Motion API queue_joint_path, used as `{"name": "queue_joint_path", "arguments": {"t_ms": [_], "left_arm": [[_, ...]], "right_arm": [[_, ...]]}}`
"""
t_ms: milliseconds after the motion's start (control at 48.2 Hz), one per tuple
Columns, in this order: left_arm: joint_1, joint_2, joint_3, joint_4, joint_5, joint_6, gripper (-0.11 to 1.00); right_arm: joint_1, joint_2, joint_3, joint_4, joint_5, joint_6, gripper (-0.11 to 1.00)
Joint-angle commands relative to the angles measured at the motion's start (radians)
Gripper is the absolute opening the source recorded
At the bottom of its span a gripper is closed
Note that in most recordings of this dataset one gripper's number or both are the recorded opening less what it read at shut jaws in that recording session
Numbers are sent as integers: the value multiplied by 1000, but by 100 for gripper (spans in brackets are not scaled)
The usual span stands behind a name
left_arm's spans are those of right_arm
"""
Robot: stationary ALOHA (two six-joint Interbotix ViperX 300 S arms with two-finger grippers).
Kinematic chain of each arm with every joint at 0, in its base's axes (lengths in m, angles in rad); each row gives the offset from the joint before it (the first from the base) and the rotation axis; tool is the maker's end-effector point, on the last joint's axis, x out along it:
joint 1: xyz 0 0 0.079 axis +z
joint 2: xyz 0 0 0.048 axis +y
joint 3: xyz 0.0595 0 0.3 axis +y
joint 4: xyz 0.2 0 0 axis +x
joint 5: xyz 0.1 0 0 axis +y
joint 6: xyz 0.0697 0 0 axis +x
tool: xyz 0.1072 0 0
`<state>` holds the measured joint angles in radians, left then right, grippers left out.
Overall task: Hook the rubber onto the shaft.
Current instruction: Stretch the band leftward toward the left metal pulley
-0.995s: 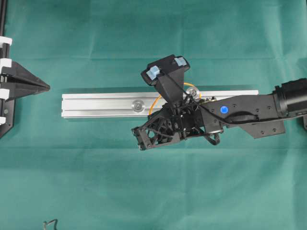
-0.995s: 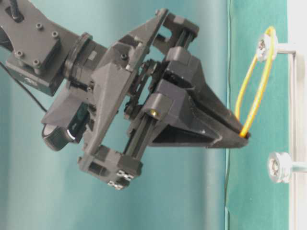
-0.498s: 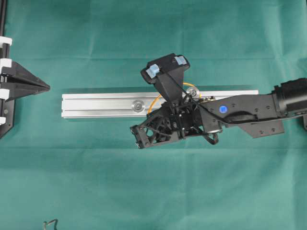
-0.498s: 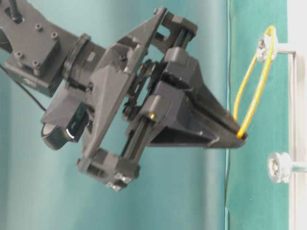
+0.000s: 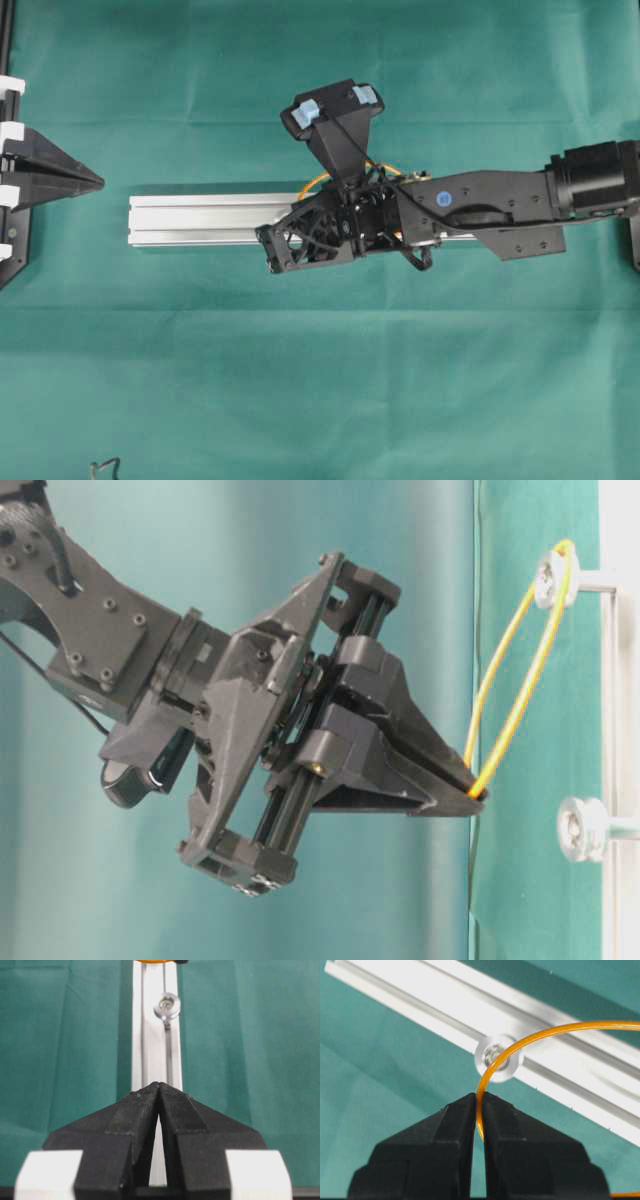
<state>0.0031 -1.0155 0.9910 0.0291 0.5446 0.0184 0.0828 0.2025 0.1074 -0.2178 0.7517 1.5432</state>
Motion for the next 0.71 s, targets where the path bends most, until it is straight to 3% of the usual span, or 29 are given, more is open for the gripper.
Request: {"name": "queue_joint_path", "arguments": {"t_ms": [0,684], "left_arm": [[2,6,-32,3,-5,-2,2],[3,5,-32,3,-5,-3,2]], "right_arm": [[-9,-17,-28,-5,-5,3,7],[-17,69,-94,-5,-37,3,7]]}}
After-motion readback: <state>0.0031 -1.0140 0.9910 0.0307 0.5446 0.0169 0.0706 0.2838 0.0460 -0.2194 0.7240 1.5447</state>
